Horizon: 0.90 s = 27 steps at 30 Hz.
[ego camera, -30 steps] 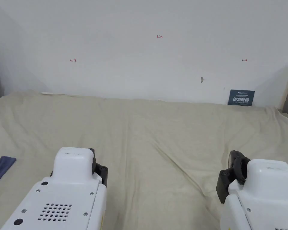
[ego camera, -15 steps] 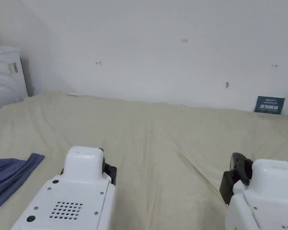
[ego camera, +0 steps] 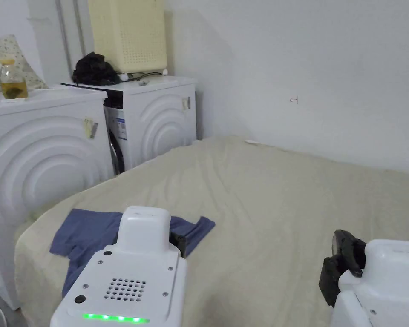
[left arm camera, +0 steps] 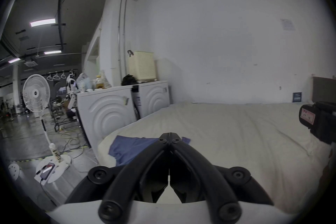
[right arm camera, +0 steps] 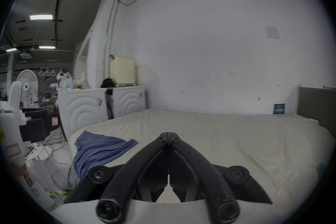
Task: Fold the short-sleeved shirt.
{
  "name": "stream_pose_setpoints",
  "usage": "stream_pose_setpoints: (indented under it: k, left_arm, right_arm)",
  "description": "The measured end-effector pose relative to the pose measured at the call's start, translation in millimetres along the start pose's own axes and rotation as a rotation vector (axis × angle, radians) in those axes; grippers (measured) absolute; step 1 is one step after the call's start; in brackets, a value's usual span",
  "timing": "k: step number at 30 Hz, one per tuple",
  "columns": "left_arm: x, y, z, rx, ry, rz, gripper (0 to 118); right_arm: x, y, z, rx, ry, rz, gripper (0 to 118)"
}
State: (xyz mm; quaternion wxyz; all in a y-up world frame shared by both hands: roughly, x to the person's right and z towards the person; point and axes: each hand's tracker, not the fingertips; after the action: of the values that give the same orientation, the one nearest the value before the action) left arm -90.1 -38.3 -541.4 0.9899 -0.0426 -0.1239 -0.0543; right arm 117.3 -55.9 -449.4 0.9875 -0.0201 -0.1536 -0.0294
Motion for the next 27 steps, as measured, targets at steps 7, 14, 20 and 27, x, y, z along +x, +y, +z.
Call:
stream_pose_setpoints:
  k: [7, 14, 20, 27]
  left_arm:
    - [-28.8, -24.7, -31.9, -0.091, 0.069, 0.033, 0]
    - [-52.8, -77.1, -117.2, -0.323, 0.045, 0.113, 0]
    - [-67.2, -138.6, -204.8, -0.558, -0.004, 0.106, 0]
    - [-77.8, -167.9, -258.2, -0.655, -0.021, 0.079, 7]
  right_arm:
    - [-35.3, -17.1, -35.3, -0.059, 0.083, 0.063, 0]
    - [-44.8, -41.2, -78.3, -0.166, 0.092, 0.110, 0]
    - [-47.6, -68.5, -115.1, -0.275, 0.084, 0.144, 0]
    - [-44.4, -84.2, -139.7, -0.332, 0.074, 0.168, 0]
